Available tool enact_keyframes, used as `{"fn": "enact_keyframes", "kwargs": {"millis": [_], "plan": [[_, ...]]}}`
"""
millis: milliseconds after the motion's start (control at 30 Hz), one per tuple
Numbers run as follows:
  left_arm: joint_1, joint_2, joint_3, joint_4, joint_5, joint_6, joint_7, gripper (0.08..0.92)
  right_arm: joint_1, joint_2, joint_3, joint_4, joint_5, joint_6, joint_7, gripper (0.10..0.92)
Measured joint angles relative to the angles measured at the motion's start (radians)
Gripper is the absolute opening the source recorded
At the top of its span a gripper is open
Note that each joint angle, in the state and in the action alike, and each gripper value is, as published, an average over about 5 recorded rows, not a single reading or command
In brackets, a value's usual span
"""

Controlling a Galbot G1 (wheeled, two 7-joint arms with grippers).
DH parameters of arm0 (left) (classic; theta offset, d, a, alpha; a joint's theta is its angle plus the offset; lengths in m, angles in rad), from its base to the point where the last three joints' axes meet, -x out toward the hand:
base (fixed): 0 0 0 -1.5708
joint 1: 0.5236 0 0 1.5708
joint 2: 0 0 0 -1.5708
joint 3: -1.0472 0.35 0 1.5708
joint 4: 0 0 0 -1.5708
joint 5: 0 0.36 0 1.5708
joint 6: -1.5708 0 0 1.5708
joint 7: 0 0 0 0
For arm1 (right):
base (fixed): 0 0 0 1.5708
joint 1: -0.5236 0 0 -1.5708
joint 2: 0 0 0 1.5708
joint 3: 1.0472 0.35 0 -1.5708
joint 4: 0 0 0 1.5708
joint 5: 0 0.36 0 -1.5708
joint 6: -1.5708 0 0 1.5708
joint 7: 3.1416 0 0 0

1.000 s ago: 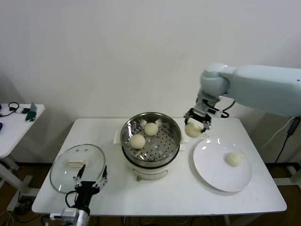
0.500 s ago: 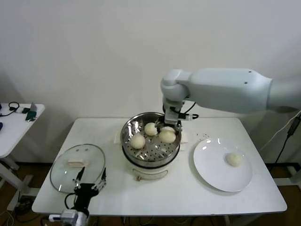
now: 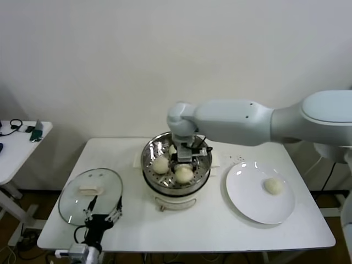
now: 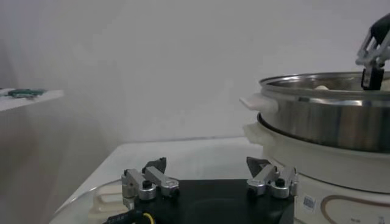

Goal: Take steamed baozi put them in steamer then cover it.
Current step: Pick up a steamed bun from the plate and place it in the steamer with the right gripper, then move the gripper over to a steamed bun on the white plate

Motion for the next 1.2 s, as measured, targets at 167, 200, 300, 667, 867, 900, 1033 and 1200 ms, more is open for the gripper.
{"fn": "enact_keyframes", "kwargs": {"millis": [167,200,300,667,867,900,1033,1200], "plan": [[-0.003,0.002,-0.001,0.001,-0.002,0.001,0.0,0.823,-0.023,0.016,0.004,-0.02,-0.015,0.008,0.008,0.736],[-0.003,0.003,-0.001,0.001,-0.003,0.001,0.0,0.823,-0.025,0.017,0.005,-0.024,-0.018,0.009,0.01,0.743],[-0.002,0.003,-0.001,0.002,-0.003,0.001,0.0,0.823,-0.028,0.019,0.006,-0.031,-0.022,0.009,0.014,0.784],[-0.004,0.006,-0.003,0.008,-0.004,-0.001,-0.001,0.823,-0.01,-0.002,0.026,-0.027,-0.002,0.02,0.011,0.823],[-0.009,0.014,0.001,0.007,-0.004,-0.001,-0.001,0.823,0.039,-0.056,0.03,-0.005,0.024,0.011,0.005,0.823],[-0.011,0.016,0.002,0.006,-0.004,0.0,-0.001,0.823,0.05,-0.071,0.029,0.0,0.033,0.004,0.003,0.823],[-0.018,0.024,0.004,0.009,-0.004,0.0,0.0,0.823,0.1,-0.143,0.014,0.019,0.088,-0.059,-0.007,0.823],[-0.027,0.033,0.006,0.017,-0.004,-0.001,0.0,0.823,0.166,-0.255,-0.03,0.039,0.201,-0.197,-0.007,0.823]]}}
